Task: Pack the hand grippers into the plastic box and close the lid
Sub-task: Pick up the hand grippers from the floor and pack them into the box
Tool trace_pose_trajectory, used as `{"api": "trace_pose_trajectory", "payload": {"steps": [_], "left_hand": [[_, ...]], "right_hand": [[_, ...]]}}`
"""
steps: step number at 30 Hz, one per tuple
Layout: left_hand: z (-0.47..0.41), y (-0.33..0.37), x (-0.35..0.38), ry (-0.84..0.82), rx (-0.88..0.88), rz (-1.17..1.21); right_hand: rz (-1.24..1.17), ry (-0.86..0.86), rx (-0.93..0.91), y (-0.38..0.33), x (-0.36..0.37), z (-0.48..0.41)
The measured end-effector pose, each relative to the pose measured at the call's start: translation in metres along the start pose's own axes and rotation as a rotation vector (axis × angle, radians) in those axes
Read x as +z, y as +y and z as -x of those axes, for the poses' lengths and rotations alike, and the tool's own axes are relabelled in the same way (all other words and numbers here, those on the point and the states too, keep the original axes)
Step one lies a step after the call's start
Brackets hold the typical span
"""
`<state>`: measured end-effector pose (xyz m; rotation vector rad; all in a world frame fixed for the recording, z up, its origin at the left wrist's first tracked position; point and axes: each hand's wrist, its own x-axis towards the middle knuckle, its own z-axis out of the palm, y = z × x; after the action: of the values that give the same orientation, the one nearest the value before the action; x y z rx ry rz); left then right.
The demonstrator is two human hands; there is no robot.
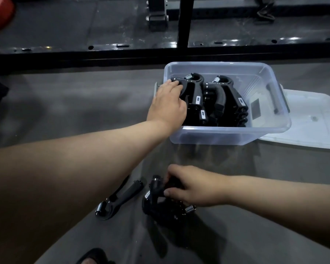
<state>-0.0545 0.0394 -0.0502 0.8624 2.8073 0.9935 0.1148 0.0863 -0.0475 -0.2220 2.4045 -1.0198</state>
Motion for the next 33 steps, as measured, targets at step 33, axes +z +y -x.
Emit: {"api": "trace_pose_trajectory", "payload": {"steps": [33], "left_hand": [[-0.005,-0.008,0.008,0.046,-0.001,0.022]], "right_hand": [[0.377,0.754,0.586,0.116,-0.176,0.041]]}}
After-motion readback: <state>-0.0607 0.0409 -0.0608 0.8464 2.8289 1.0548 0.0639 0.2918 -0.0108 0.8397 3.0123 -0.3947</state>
